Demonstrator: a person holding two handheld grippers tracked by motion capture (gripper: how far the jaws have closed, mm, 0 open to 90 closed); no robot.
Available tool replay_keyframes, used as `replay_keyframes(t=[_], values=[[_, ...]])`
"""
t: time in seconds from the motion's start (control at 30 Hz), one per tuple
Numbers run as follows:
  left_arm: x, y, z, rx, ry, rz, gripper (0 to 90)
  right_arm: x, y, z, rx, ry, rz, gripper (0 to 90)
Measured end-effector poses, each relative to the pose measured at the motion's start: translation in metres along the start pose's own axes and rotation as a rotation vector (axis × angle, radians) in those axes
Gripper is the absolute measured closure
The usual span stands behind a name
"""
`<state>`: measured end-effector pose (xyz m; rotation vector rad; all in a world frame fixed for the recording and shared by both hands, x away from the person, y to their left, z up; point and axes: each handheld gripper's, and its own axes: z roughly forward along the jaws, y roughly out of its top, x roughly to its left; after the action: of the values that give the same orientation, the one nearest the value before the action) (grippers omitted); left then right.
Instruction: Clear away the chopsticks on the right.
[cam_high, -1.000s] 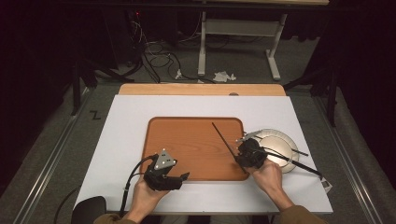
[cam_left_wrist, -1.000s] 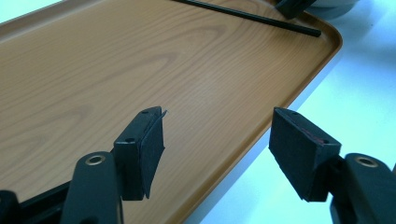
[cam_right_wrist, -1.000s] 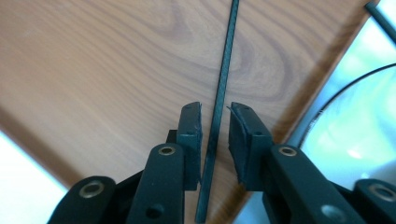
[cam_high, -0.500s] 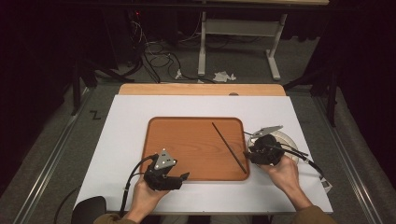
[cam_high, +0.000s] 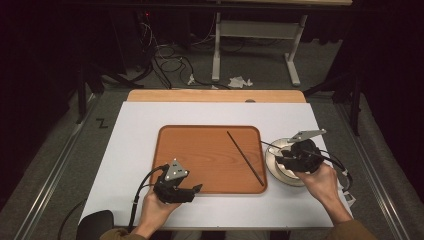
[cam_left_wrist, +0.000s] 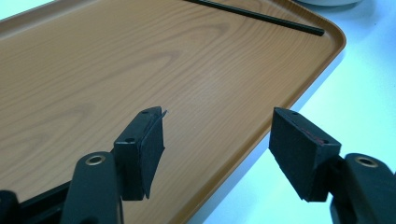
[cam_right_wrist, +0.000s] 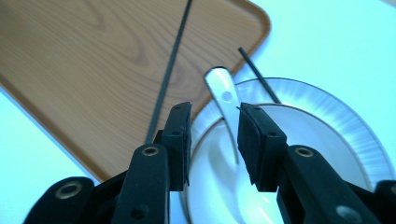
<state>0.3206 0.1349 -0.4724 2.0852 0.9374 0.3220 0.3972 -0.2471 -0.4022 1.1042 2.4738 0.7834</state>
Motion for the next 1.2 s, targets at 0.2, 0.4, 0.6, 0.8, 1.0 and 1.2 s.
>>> replay_keyframes(t=[0.2, 0.4, 0.6, 0.8, 1.0, 1.2], values=[[0.002, 0.0, 0.001, 0.001, 0.0, -0.001, 35.3, -0.018, -0.007, -0.008, -0.028, 0.019, 0.038, 68.0], [0.002, 0.0, 0.001, 0.001, 0.001, -0.001, 35.3, -0.037, -0.013, -0.018, -0.033, -0.023, 0.064, 71.4], [0.002, 0.0, 0.001, 0.003, 0.003, -0.001, 35.3, -0.056, -0.02, -0.027, -0.046, -0.043, 0.095, 74.1], [0.001, 0.0, 0.002, 0.005, 0.005, -0.001, 35.3, -0.069, -0.026, -0.029, -0.049, -0.056, 0.111, 74.8], [0.002, 0.0, 0.002, 0.005, 0.006, -0.002, 35.3, -0.086, -0.037, -0.021, -0.028, -0.08, 0.145, 75.3], [0.002, 0.0, 0.002, 0.008, 0.008, -0.002, 35.3, -0.096, -0.049, -0.012, 0.028, -0.11, 0.17, 76.2]])
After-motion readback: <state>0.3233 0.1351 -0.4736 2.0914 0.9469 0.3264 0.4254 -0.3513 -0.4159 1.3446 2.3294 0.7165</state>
